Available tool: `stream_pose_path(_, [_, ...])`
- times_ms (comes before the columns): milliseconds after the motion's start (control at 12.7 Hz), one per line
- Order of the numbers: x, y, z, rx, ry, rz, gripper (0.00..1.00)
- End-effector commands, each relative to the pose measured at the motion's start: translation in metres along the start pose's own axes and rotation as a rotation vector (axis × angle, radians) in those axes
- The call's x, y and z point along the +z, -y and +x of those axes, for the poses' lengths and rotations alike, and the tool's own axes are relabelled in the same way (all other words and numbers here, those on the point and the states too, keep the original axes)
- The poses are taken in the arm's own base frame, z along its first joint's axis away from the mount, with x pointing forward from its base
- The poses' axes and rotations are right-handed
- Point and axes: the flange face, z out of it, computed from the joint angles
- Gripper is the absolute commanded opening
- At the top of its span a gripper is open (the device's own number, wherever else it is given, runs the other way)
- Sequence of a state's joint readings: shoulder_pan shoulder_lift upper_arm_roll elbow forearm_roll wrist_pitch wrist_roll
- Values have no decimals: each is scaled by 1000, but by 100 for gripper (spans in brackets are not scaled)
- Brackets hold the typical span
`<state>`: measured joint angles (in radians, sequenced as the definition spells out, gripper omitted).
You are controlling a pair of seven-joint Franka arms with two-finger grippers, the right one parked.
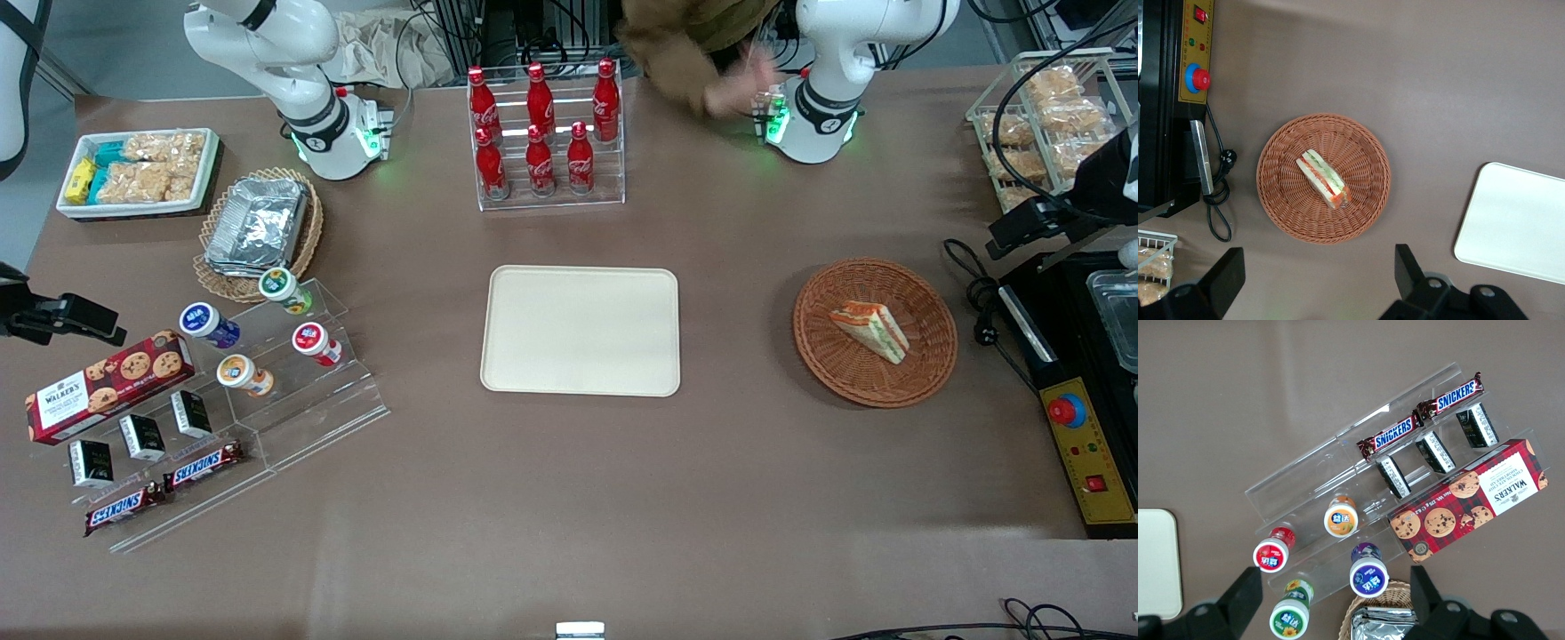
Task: Place sandwich from basket to tray
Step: 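Move the left gripper over the wicker basket and lower toward the sandwich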
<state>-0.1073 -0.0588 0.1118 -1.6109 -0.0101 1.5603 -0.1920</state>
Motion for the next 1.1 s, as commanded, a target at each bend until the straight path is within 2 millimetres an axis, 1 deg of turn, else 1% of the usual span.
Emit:
stream_pose_path(0, [-4, -1, 2, 7, 15, -12, 100])
stream_pose_path(157, [-4, -1, 2, 0, 19, -22, 100])
stream_pose_path(236, [1, -2, 4, 0, 34, -21, 100])
stream_pose_path(315, [7, 3, 4, -11, 63, -19, 100])
stream_pose_path(393, [24, 8, 11, -80, 97, -10, 100])
stream_pose_path(472, [40, 11, 11, -176, 124, 1, 100])
stream_pose_path(629, [68, 20, 8, -262, 163, 36, 100])
stream_pose_path(708, [77, 22, 7, -348, 142, 40, 100])
stream_pose_path(787, [96, 23, 4, -437, 123, 41, 100])
stream_pose_path(865, [116, 24, 0, -489, 81, 49, 100])
stream_pose_path(1022, [157, 28, -16, -558, 11, 41, 100])
